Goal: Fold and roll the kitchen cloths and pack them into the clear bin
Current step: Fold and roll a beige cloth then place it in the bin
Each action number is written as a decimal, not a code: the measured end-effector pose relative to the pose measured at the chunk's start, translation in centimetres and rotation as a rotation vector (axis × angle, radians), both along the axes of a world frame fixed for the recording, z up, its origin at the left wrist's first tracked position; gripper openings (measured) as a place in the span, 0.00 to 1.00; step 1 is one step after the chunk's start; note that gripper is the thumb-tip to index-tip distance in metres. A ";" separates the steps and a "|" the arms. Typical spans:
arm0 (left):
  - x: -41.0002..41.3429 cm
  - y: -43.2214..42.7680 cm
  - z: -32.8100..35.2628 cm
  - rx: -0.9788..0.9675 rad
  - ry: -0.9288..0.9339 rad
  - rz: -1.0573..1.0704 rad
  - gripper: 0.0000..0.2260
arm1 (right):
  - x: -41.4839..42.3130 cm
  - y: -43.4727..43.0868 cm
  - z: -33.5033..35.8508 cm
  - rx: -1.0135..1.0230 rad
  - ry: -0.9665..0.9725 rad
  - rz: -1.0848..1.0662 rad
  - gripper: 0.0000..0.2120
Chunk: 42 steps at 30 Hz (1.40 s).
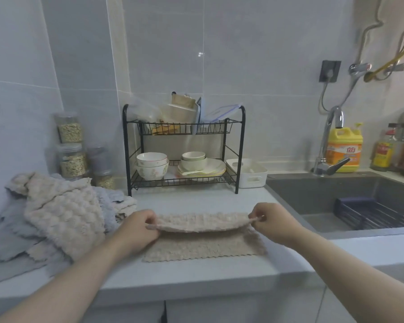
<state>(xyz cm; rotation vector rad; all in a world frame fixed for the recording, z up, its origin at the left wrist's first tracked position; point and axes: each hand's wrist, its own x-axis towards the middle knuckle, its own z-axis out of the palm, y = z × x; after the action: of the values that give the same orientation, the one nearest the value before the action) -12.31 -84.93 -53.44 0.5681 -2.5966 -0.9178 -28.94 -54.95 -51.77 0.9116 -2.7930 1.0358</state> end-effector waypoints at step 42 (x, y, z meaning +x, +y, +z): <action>-0.4 2.0 -3.1 -0.421 -0.350 -0.244 0.39 | 2.5 -3.4 -3.4 0.590 0.160 0.199 0.29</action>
<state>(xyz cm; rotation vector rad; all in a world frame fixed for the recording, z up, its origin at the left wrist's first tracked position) -12.67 -82.93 -56.59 0.3214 -3.1032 -0.3263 -26.43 -58.38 -55.15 1.2690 -2.9467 0.1076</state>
